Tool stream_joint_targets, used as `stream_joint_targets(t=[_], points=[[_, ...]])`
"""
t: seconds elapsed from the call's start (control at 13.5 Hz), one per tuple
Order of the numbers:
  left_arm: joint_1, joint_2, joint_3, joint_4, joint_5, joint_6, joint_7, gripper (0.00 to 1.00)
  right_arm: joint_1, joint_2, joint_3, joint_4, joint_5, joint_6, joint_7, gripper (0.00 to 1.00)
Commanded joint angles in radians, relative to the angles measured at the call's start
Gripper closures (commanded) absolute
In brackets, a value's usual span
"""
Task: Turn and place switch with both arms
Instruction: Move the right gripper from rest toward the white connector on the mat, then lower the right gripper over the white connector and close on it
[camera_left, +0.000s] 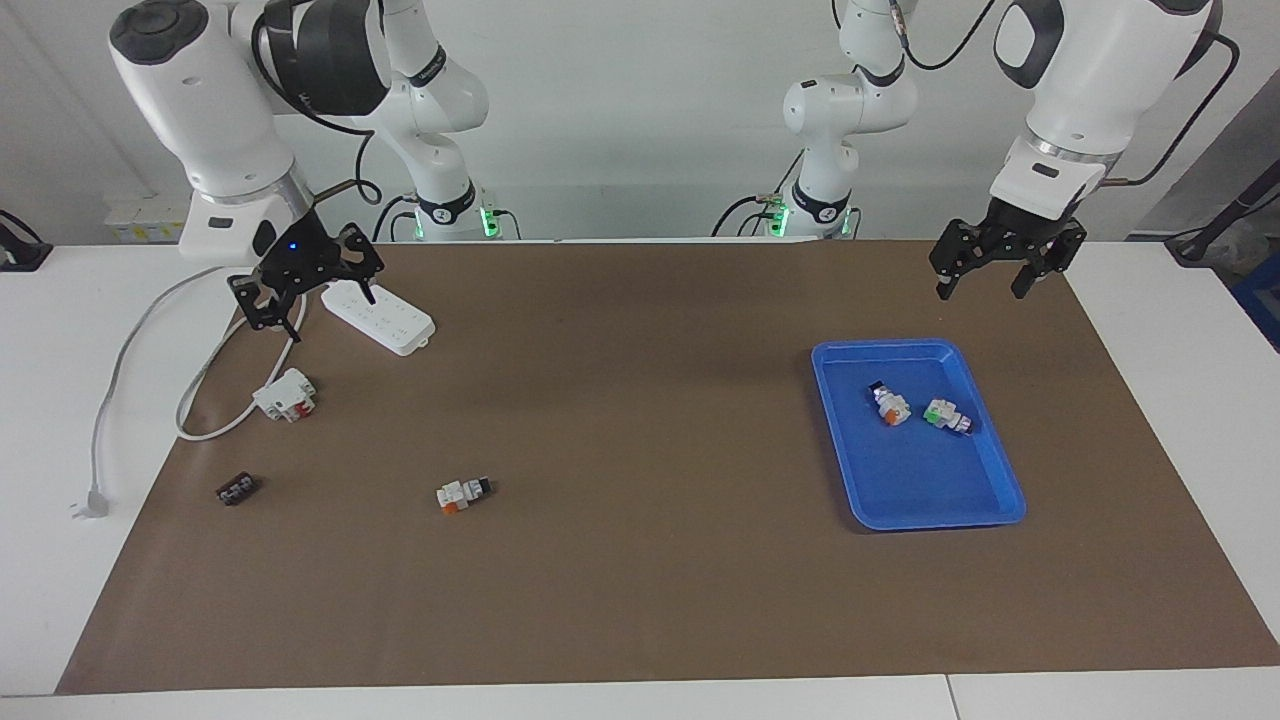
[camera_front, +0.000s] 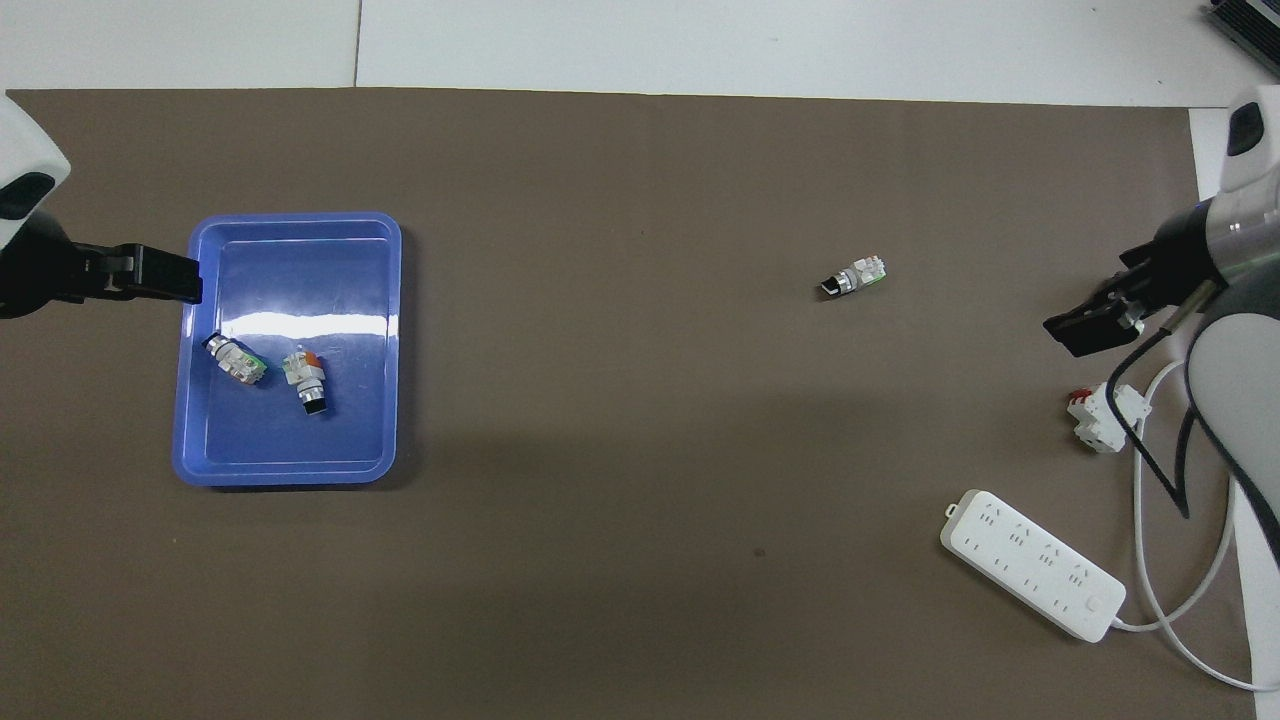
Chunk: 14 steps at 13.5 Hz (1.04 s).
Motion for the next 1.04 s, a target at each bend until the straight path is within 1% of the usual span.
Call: stream_joint_targets(t=[0.0, 0.22, 0.3, 0.52, 0.67, 0.89, 0.96], points=[[0.000, -0.019, 0.002, -0.025, -0.008, 0.003, -0.006, 0.00, -0.002, 0.085, 0.034, 0.085, -0.006, 0.006, -0.235, 0.01], [-0.001, -0.019, 0.002, -0.025, -0.008, 0.005, -0.006, 0.00, -0.004, 0.177, 0.045, 0.160, 0.006, 0.020, -0.433, 0.00], [-0.003, -0.019, 0.002, -0.025, -0.008, 0.006, -0.006, 0.00, -0.004, 0.199, 0.065, 0.168, 0.006, 0.022, -0.476, 0.00], [0.002, -0.020, 0.002, -0.025, -0.008, 0.003, -0.006, 0.00, -0.017, 0.257, 0.090, 0.174, 0.029, 0.049, -0.584, 0.00], [0.002, -0.020, 0.002, -0.025, -0.008, 0.003, -0.006, 0.00, -0.016, 0.295, 0.091, 0.174, 0.049, 0.115, -0.628, 0.00], [0.003, -0.020, 0.004, -0.025, -0.008, 0.000, -0.006, 0.00, -0.034, 0.383, 0.109, 0.174, 0.058, 0.152, -0.742, 0.00], [0.003, -0.020, 0.002, -0.025, -0.008, 0.002, -0.006, 0.00, -0.043, 0.395, 0.125, 0.174, 0.061, 0.181, -0.773, 0.00]])
